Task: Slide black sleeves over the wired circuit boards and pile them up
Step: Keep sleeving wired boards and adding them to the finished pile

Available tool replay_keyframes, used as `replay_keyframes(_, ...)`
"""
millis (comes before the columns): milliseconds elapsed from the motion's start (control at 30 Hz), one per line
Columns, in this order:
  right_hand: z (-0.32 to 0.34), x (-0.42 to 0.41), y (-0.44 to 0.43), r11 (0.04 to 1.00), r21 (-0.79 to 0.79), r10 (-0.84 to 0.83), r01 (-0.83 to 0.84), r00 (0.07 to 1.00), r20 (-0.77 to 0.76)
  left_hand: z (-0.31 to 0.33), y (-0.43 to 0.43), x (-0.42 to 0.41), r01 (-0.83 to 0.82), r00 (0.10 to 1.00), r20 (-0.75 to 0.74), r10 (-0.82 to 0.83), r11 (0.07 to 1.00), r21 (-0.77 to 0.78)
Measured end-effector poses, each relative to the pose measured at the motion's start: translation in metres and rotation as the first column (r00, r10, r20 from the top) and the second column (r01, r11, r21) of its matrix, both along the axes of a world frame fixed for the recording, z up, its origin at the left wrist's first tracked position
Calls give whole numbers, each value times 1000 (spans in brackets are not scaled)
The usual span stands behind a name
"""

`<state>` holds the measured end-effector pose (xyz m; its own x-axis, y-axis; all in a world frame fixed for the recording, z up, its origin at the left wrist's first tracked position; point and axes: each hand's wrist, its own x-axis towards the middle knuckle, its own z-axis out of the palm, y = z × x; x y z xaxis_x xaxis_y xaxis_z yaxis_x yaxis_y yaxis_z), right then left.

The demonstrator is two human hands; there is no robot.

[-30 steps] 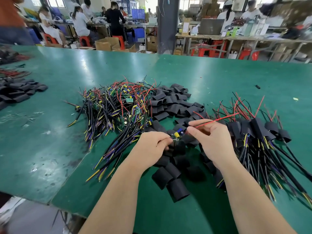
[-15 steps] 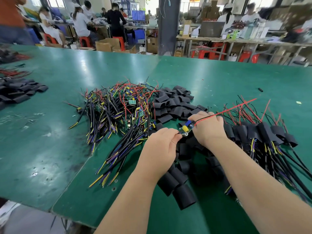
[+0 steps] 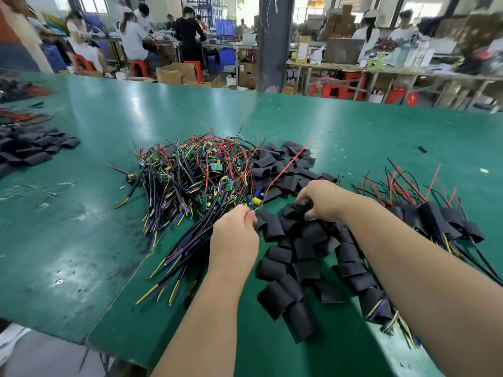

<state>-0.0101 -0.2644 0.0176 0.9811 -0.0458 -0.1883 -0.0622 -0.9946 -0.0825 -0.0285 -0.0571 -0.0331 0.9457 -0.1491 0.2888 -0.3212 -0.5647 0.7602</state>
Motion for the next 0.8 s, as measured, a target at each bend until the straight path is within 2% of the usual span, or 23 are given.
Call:
replay_keyframes(100,-1,-5,3,998,-63,-3,9,996,94,-1,1,1,2,1000,-15,-2,1000,25)
replay_keyframes(167,-3,-11,3,985,-166,11,44,949,315,-1,2,1,22,999,-25,-21,999,38)
replay_keyframes(200,-6,-14,2,988,-131,-12,81,889,457,-1,2,1,36,999,-27,-34,998,45)
replay_keyframes(233,-6,-19,2,992,24,-111,120,804,585,-2,3,1,49,999,-27,-47,998,49)
replay_keyframes(267,-6,-24,2,958,254,-270,130,702,659,-2,3,1,61,998,-25,-60,997,47)
replay_keyframes(300,-5,-30,3,870,480,-447,115,598,666,-2,3,1,73,997,-18,-73,996,43)
replay_keyframes(367,-2,-43,4,628,776,-711,63,453,538,-1,3,1,92,996,14,-93,994,59)
replay_keyframes(400,-2,-51,3,462,887,-794,-8,443,417,-1,3,0,100,994,37,-103,992,79)
replay_keyframes(467,1,-68,1,87,983,-838,-164,521,161,-1,3,-1,127,988,69,-135,986,103)
replay_keyframes(500,2,-78,-2,-44,975,-825,-218,558,87,-1,3,-2,144,986,72,-152,984,102)
replay_keyframes(567,2,-96,-8,-169,940,-817,-298,576,35,0,3,-2,167,982,77,-175,981,99)
replay_keyframes(667,-4,-113,-14,-226,880,-831,-417,553,49,3,3,-3,180,977,99,-187,981,75)
replay_keyframes(800,-12,-118,-10,-384,770,-819,-509,573,-30,5,3,-5,226,964,128,-234,971,76)
